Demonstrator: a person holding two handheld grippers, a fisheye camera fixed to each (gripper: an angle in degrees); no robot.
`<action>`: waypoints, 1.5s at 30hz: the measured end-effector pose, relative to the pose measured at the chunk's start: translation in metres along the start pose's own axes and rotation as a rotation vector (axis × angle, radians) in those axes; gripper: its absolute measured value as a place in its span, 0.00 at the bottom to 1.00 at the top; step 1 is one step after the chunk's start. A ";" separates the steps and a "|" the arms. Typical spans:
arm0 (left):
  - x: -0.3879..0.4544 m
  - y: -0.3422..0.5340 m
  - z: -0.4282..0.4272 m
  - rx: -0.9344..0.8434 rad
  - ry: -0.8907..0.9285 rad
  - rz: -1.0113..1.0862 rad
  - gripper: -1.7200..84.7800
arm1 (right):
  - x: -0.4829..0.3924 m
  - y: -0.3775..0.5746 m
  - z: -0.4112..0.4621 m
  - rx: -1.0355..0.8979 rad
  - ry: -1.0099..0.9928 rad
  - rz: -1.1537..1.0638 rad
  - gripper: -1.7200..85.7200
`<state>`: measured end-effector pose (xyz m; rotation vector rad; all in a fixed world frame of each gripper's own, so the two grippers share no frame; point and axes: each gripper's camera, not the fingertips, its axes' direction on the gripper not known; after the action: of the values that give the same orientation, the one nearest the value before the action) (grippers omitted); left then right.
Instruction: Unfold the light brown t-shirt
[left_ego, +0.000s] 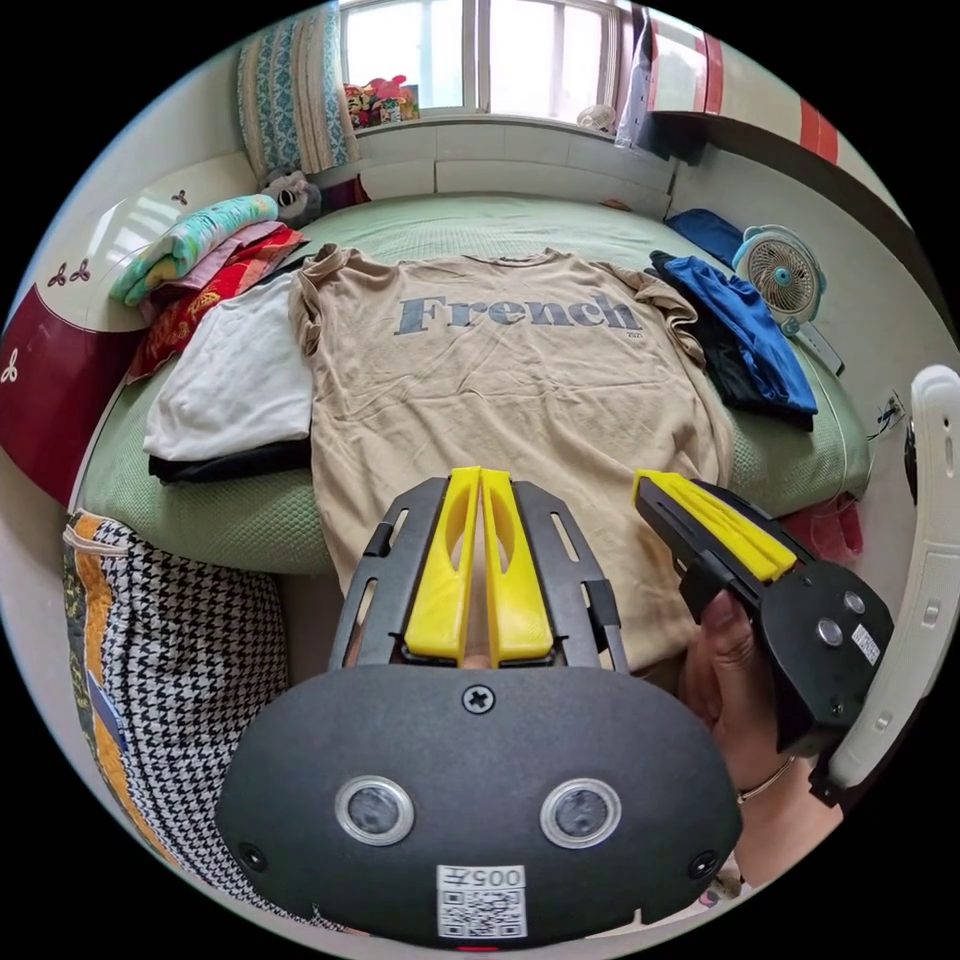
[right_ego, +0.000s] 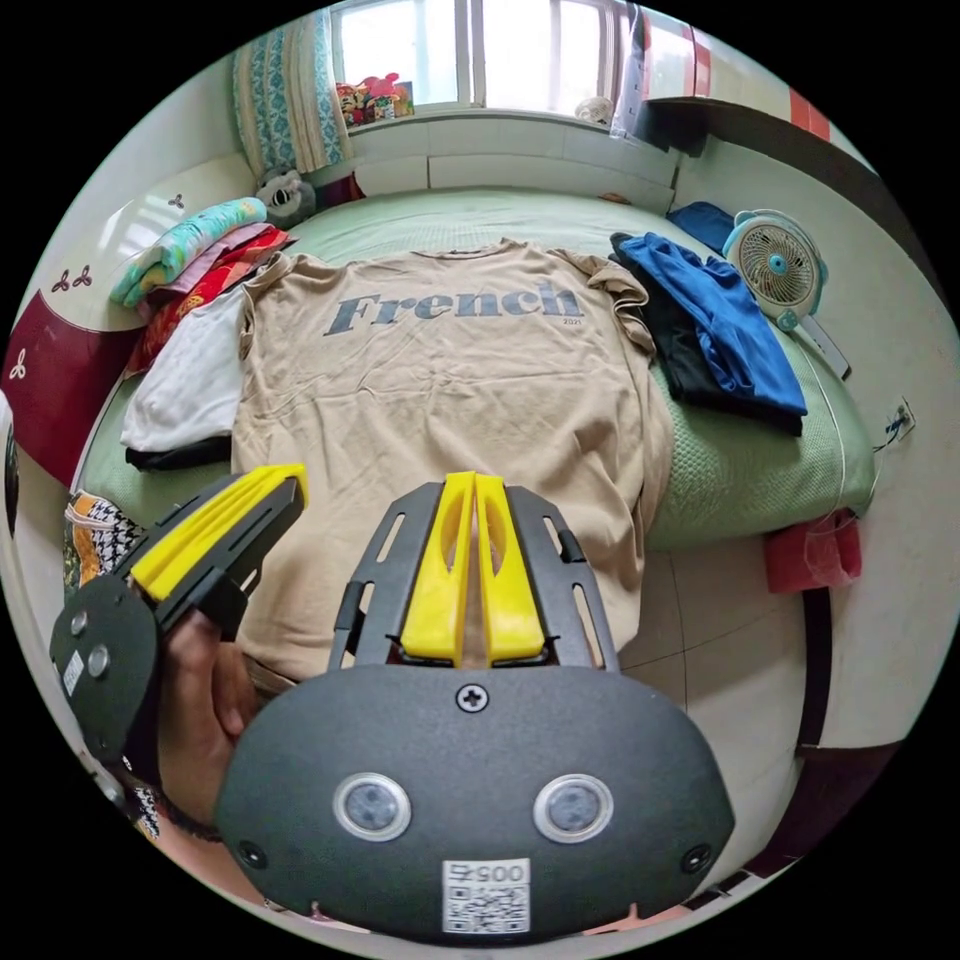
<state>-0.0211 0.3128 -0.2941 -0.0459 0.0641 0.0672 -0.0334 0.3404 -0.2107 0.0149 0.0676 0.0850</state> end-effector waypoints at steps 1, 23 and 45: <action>0.000 0.000 0.000 -0.004 -0.001 0.001 0.01 | 0.000 0.000 0.000 -0.002 0.001 0.000 0.01; -0.004 0.002 0.000 -0.037 0.007 -0.015 0.01 | -0.002 0.001 0.000 -0.010 -0.010 -0.003 0.01; 0.001 -0.007 0.013 -0.069 -0.025 -0.013 0.01 | 0.000 -0.001 0.000 -0.003 -0.016 -0.006 0.01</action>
<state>-0.0186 0.3060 -0.2813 -0.1143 0.0369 0.0568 -0.0335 0.3389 -0.2108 0.0126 0.0516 0.0787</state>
